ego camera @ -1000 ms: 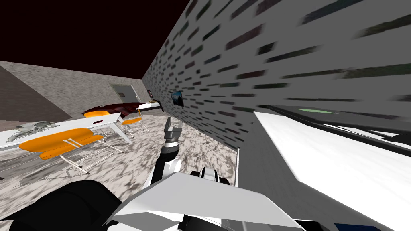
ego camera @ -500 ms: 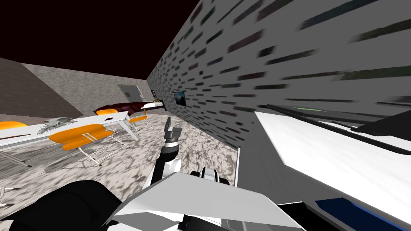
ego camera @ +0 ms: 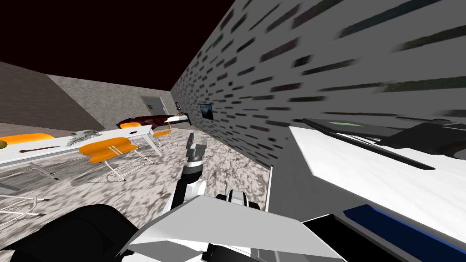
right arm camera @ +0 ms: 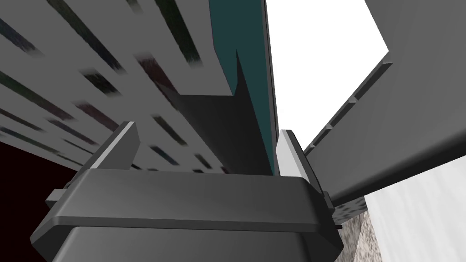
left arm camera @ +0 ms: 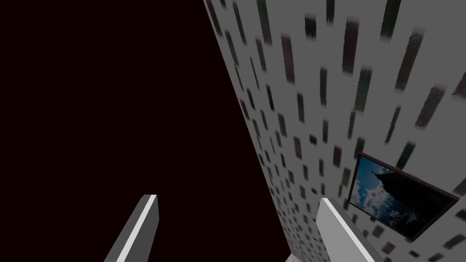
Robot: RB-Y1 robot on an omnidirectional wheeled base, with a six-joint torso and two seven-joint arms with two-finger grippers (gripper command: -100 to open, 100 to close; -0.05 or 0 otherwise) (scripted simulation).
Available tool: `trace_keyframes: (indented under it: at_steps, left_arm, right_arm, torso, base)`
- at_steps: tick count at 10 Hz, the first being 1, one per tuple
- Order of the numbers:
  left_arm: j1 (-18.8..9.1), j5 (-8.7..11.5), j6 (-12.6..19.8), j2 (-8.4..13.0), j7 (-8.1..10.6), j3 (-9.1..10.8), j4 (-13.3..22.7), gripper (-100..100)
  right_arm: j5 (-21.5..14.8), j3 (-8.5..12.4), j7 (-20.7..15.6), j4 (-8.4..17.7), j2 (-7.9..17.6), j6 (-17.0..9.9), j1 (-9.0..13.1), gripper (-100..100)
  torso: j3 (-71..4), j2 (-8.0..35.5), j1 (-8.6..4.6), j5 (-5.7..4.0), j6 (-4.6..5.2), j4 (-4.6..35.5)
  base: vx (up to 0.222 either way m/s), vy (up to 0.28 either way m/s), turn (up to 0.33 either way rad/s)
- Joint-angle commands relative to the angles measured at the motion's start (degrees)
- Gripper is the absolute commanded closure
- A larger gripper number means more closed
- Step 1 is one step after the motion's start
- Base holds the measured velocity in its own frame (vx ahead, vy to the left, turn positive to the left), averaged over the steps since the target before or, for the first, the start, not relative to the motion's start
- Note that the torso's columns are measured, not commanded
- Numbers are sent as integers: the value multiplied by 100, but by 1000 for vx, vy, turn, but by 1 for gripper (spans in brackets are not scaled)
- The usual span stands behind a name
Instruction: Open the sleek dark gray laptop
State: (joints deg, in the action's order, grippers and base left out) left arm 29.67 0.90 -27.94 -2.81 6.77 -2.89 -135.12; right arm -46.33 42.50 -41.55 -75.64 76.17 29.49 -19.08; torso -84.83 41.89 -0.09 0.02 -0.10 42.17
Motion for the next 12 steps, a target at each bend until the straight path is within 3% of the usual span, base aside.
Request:
trace_keyframes:
  at_steps: [1,2,3,6,7,8,9,11,12]
  left_arm:
    - [1,0,0,0,0,0,0,0]
    - [1,0,0,0,0,0,-1,0]
    - [-2,0,0,-1,0,-1,0,0]
    - [1,0,0,0,0,0,0,0]
    - [1,0,0,0,0,0,-1,0]
    - [-2,0,0,0,0,-1,0,0]
    - [-1,0,0,0,0,-1,0,0]
    - [1,0,0,0,0,0,0,0]
    - [2,0,-1,0,0,0,-1,0]
  right_arm:
    - [7,-466,54,-16,126,-91,-21,-100]
    - [309,-669,12,364,429,-343,355,-100]
    - [309,-921,12,418,591,-423,528,-100]
    - [309,-1478,12,418,703,-544,528,-100]
    - [602,-1658,-29,717,1012,-859,870,-100]
    - [611,-1817,-29,810,1157,-997,951,-100]
    - [611,-1966,-29,851,1280,-997,1073,-100]
    - [611,-2409,-29,851,1280,-997,1076,-100]
    - [611,-2433,-29,851,1280,-997,1076,-100]
  torso:
    - [-7,-13,6,-6,-1,-9]
    - [-12,-20,-2,-14,-9,-16]
    - [-9,4,-20,-7,-42,-9]
    - [-1,-5,6,-4,7,-3]
    - [-2,-10,-5,-25,2,-19]
    - [9,31,-19,-7,-28,0]
    - [23,42,-1,1,-7,12]
    - [5,5,19,8,11,6]
    - [7,9,13,1,8,2]
  base:
    - [9,0,-20]
    - [-150,-3,176]
    - [-212,4,122]
    - [-28,9,-3]
    - [-163,-5,158]
    - [-226,13,141]
    - [-99,27,18]
    - [16,8,-18]
    - [26,1,-1]
